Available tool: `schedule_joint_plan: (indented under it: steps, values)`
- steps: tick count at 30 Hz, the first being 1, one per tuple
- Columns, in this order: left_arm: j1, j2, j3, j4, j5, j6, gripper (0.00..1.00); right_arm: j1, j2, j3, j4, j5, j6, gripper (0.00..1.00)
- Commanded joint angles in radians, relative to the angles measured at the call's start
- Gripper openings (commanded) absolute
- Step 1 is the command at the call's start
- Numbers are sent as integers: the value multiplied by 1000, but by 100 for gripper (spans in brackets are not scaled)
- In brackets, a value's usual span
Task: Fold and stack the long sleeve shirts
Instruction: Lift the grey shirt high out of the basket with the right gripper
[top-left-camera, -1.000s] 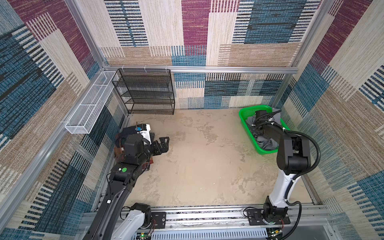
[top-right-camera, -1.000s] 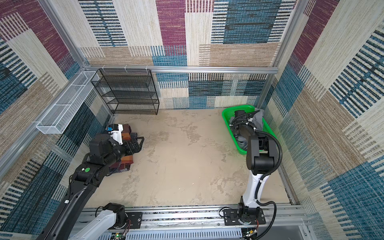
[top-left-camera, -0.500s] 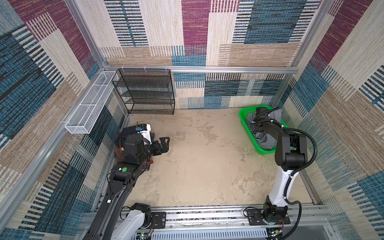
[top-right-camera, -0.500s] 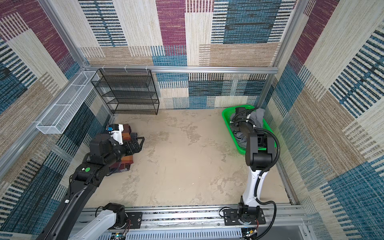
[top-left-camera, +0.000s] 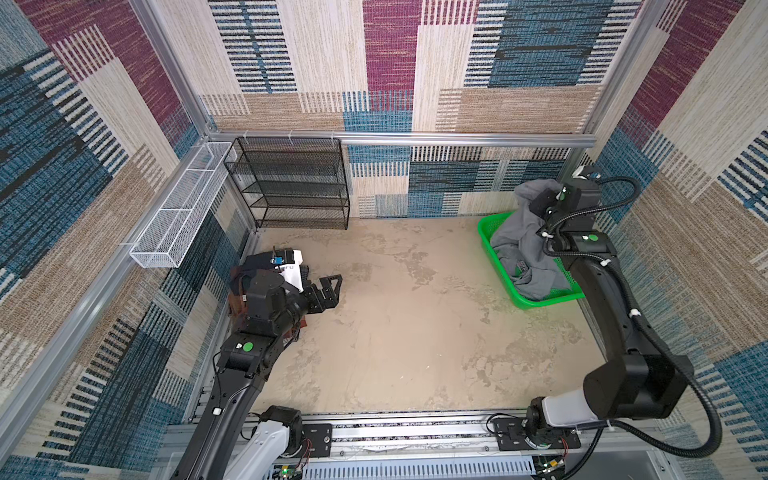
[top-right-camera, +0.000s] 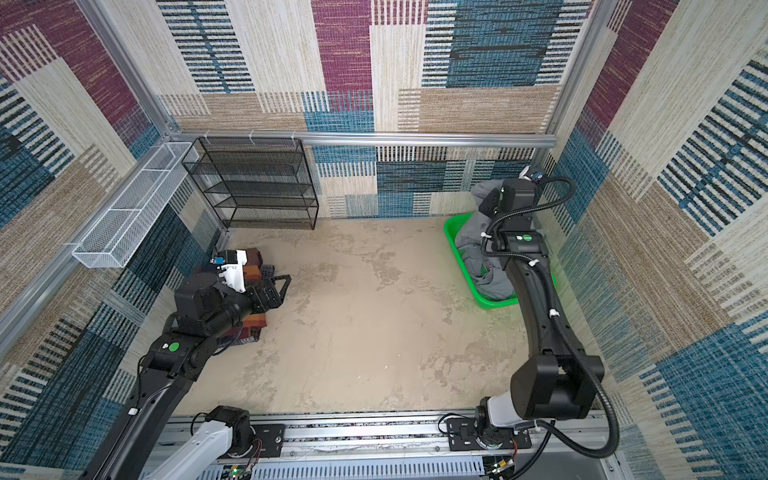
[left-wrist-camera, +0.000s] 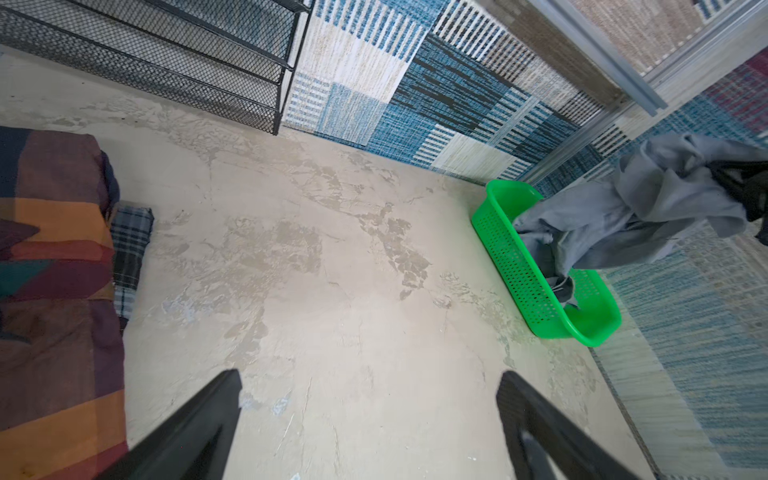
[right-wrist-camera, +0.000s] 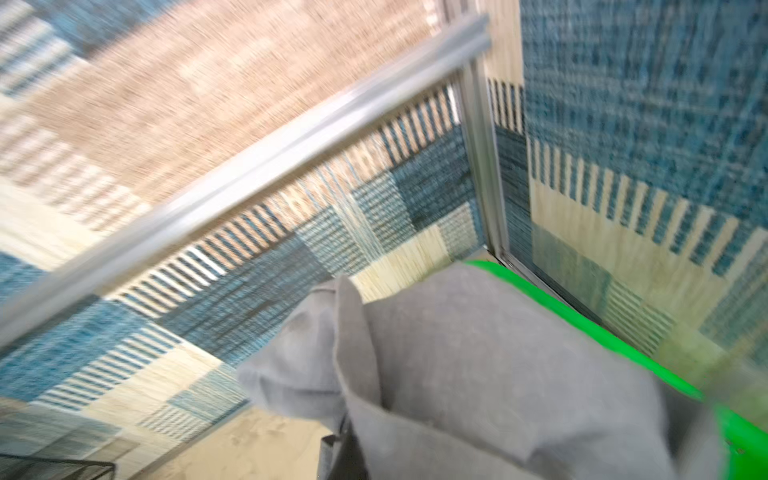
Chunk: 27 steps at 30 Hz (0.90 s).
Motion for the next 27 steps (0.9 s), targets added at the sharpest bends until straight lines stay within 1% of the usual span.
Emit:
schedule_joint_plan:
  steps: [1,5,7,9,10,11,12,14,17,18,21,22,23,25,27]
  values:
    - [2,-18,-19,95,38,-1,99,29,-59,-25,33,-166,-49,0]
    - [2,-31,-30,136,51,11,99,92,-113,53,64,-368,-77,0]
    - [1,-44,-34,150,58,15,99,155,-130,111,79,-448,-122,0]
    - [1,-70,-45,176,57,19,99,230,-129,214,59,-504,-159,0]
    - [2,-85,-51,191,53,22,99,253,-123,262,56,-559,-167,0]
    - [2,-102,-56,204,50,25,99,272,-114,308,53,-641,-164,0]
    - [2,-118,-59,217,51,28,99,286,-100,354,39,-694,-151,0]
    - [2,-155,-60,228,52,46,99,329,-64,464,14,-836,-123,0]
    - [0,-203,-32,201,53,78,99,386,-42,547,16,-889,-60,0]
    - [0,-213,-4,169,57,96,99,389,-42,549,50,-932,-10,0]
    - [-4,-226,64,80,84,139,99,393,-33,529,118,-978,141,0]
    - [-6,-231,80,58,88,144,99,393,-26,521,109,-973,165,0]
    - [-8,-238,99,28,92,151,99,392,-19,499,84,-937,195,0]
    - [-16,-254,123,-21,98,157,99,393,-30,387,106,-889,232,0]
    - [-26,-264,128,-61,130,156,99,392,-67,260,148,-796,260,0]
